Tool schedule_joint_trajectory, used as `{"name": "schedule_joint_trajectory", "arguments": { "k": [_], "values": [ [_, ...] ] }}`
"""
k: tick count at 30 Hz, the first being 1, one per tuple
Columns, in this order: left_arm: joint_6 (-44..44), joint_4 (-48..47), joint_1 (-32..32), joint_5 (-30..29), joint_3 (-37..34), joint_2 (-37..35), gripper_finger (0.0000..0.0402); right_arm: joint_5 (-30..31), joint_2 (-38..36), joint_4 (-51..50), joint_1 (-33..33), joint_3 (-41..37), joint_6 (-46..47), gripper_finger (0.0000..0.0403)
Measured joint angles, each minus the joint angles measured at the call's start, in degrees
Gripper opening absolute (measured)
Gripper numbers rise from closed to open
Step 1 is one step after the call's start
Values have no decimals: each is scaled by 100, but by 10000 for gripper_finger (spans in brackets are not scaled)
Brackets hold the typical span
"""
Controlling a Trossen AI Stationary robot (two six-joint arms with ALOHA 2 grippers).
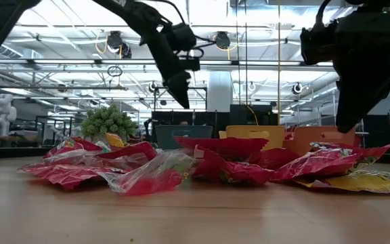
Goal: Sort candy
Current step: Put the blue gummy into the blue bin
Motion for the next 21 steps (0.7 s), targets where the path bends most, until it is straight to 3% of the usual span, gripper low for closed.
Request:
{"name": "schedule_joint_trajectory", "arguments": {
  "k": [7, 12, 16, 21],
  "values": [
    [-1034, -150, -46, -15, -20, -852, 157, -1, 0, -26, 0, 0, -582, 177],
    [-1616, -830, -440, -618, -182, -1619, 157, -24, 0, -54, 0, 0, -918, 177],
    [-2357, -880, -1003, -1208, -1151, -2565, 157, -28, 0, -42, 0, 0, -1184, 177],
    [-3815, -688, -2012, -1352, -2802, -3731, 157, -33, 0, 1, -2, 0, -1493, 177]
  ]
}}
